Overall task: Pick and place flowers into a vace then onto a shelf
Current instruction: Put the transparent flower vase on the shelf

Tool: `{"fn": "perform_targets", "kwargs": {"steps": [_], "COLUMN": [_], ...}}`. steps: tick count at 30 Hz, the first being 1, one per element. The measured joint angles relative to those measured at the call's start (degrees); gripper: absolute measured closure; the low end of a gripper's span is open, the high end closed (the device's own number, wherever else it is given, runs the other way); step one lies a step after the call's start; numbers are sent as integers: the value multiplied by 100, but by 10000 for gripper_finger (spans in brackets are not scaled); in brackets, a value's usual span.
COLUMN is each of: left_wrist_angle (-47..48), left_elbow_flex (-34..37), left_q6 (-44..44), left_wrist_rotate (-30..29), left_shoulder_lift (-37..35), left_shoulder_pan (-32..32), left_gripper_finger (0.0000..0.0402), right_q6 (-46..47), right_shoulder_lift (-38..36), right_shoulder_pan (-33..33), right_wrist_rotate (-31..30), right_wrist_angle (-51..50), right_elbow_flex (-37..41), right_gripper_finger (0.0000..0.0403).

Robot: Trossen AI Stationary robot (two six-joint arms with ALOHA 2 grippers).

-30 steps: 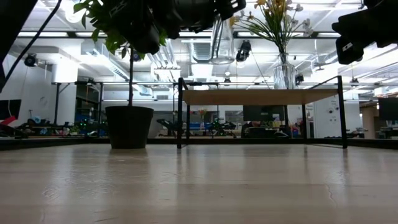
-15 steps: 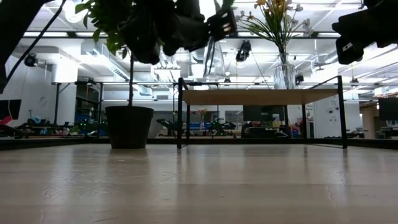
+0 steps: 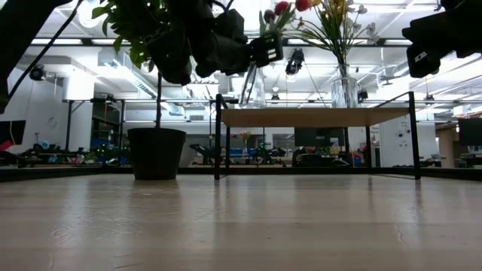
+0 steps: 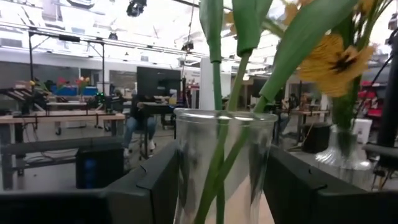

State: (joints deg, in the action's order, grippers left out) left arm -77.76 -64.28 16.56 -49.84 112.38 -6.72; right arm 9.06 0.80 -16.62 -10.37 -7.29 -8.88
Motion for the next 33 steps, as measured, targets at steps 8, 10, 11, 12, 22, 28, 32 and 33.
{"fn": "perform_targets", "kwargs": {"steps": [8,10,11,12,22,28,32,33], "left_wrist_angle": [-15,1,43,77,177,216,232,234], "left_elbow_flex": [227,236,245,248,248,248,248,248], "left_q6": [-20,-58,-132,-188,-212,-23,494,518], "left_wrist_rotate": [85,77,40,26,332,578,579,579], "left_shoulder_lift": [-7,-9,-9,-2,-2,-39,-81,-103], "left_shoulder_pan": [-48,-46,-48,-48,-48,-4,38,46], "left_gripper_finger": [219,204,197,190,132,94,89,89], "right_q6": [-2,-2,-2,-2,-6,-7,-4,-4], "right_shoulder_lift": [-2,-1,-2,-1,-1,0,-1,-2], "right_shoulder_pan": [0,0,0,0,0,0,0,0], "right_wrist_rotate": [-2,-1,-2,-2,-2,-2,-1,0], "right_wrist_angle": [-33,-34,-36,-39,-70,-102,-141,-156], "right_elbow_flex": [0,0,0,0,0,0,0,0], "right_gripper_finger": [342,342,342,342,342,342,342,342]}}
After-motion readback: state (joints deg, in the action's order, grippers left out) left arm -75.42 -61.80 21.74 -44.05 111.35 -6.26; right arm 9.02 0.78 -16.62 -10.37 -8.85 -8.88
